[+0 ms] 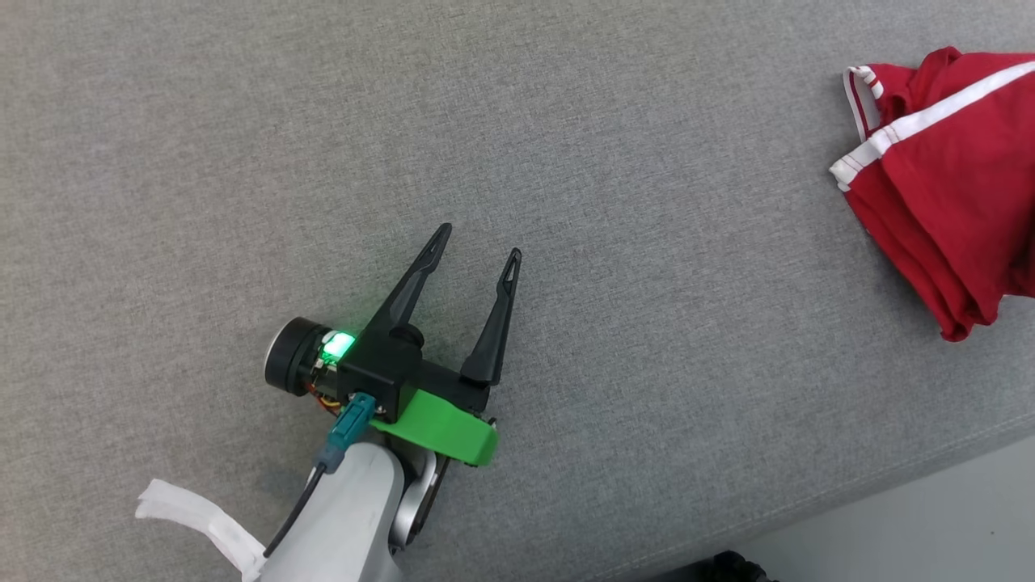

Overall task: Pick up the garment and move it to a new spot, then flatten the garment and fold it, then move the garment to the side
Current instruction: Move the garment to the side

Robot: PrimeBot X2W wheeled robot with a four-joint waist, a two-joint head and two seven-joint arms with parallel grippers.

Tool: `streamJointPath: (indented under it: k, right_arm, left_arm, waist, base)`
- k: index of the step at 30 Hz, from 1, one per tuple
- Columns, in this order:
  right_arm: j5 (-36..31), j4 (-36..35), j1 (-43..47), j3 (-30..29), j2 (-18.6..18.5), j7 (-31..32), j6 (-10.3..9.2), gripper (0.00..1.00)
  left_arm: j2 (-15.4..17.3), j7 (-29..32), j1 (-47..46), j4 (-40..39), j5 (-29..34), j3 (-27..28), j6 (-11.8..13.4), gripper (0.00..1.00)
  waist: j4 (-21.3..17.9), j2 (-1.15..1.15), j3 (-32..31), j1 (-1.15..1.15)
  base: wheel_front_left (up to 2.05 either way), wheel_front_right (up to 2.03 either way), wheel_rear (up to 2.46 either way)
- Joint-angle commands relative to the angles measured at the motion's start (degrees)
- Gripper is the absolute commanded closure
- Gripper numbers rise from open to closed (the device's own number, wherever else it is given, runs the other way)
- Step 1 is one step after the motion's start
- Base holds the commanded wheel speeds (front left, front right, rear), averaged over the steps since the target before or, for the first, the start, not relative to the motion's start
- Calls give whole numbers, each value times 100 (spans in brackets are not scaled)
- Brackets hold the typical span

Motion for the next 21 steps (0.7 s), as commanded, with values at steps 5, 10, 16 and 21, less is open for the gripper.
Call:
streamJointPath:
  k: [5,10,16,21]
  right_arm:
    - [-89,240,-223,-19,54,-95,-14,0]
    - [-514,115,-460,107,-25,-191,-13,0]
    - [-477,-488,-456,-9,138,-286,-14,0]
    - [-217,-1147,2,-392,375,-479,-13,0]
  left_arm:
    - [34,-1,54,33,-94,21,-8,0]
    - [34,-1,186,-46,-294,-21,83,0]
    - [34,-1,403,-141,-546,46,224,0]
    - [30,-1,631,-280,-666,241,364,0]
  waist:
    - [11,0,-316,-1]
    - [85,0,-787,-1]
    - [282,0,-1482,-1]
    - [532,0,-2050,-1]
  base:
    - [0,0,0]
    - [0,0,0]
    - [0,0,0]
    - [0,0,0]
